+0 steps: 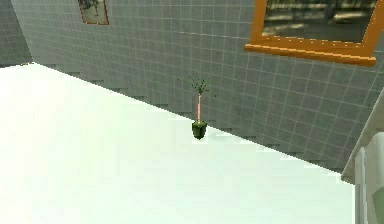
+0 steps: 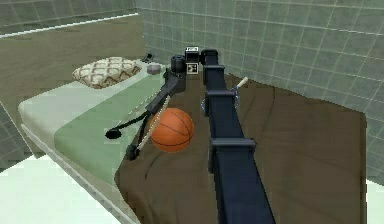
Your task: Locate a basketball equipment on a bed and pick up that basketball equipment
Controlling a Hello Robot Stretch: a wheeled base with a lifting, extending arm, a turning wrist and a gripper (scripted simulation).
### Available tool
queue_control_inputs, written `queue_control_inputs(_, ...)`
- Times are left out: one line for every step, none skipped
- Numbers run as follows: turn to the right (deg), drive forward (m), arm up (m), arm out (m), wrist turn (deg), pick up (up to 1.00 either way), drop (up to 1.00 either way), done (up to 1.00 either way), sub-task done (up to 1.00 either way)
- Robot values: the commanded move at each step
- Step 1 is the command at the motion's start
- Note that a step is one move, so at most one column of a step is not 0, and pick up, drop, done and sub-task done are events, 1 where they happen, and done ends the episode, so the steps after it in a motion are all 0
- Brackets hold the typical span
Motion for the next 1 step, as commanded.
queue_control_inputs(0.0,0.0,0.0,0.0,45.0,0.0,0.0,0.0,0.0)
